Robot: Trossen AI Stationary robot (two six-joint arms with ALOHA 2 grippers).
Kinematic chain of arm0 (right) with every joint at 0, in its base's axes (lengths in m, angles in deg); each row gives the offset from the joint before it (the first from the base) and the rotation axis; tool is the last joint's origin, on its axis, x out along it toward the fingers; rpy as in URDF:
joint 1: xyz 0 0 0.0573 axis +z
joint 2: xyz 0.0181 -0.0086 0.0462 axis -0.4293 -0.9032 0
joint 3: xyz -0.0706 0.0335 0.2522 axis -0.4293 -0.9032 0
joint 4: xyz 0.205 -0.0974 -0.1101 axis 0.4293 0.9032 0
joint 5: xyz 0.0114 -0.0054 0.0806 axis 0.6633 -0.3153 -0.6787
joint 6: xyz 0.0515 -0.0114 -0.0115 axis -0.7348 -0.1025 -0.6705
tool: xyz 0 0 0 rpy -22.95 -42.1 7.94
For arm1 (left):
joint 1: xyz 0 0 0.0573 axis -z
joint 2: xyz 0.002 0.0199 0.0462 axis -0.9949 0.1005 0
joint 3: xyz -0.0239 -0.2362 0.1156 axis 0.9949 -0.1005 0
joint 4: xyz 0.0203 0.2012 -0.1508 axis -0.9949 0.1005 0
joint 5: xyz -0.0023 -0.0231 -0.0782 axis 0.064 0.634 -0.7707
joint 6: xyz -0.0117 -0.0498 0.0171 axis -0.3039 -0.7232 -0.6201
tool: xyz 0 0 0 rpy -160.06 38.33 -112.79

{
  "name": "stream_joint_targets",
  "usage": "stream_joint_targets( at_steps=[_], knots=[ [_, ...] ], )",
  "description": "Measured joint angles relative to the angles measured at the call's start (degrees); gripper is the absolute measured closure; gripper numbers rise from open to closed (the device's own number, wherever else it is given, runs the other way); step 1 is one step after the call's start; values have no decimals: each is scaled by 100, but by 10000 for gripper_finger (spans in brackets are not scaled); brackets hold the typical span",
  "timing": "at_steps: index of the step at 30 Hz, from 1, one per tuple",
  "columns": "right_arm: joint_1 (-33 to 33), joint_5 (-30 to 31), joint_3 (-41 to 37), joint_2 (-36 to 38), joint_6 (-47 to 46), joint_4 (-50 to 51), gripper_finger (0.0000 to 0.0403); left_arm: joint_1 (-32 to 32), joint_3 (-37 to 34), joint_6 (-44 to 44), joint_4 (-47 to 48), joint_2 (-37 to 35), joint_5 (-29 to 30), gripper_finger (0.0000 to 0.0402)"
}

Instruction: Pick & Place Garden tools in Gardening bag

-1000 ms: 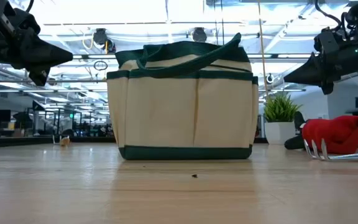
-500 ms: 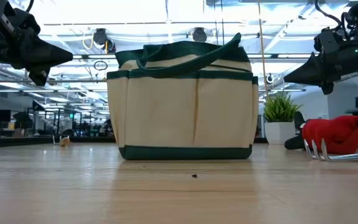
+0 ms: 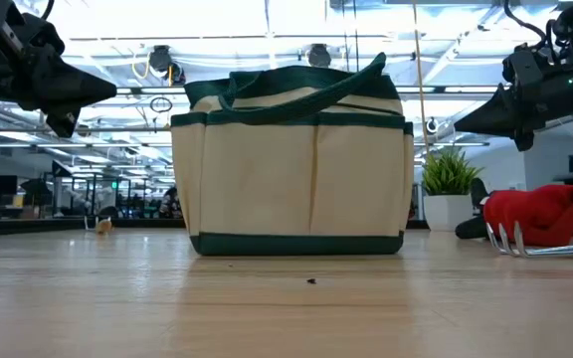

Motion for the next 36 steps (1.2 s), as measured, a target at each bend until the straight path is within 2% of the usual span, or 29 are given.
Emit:
stream_joint_targets(
  at_steps=[28, 36],
  knots=[
    [0, 4, 1, 1, 3, -4, 403, -2, 1, -2, 1, 0, 2, 378],
    [0, 8, -1, 2, 397, -44, 403, -1, 0, -1, -1, 0, 0, 378]
  ],
)
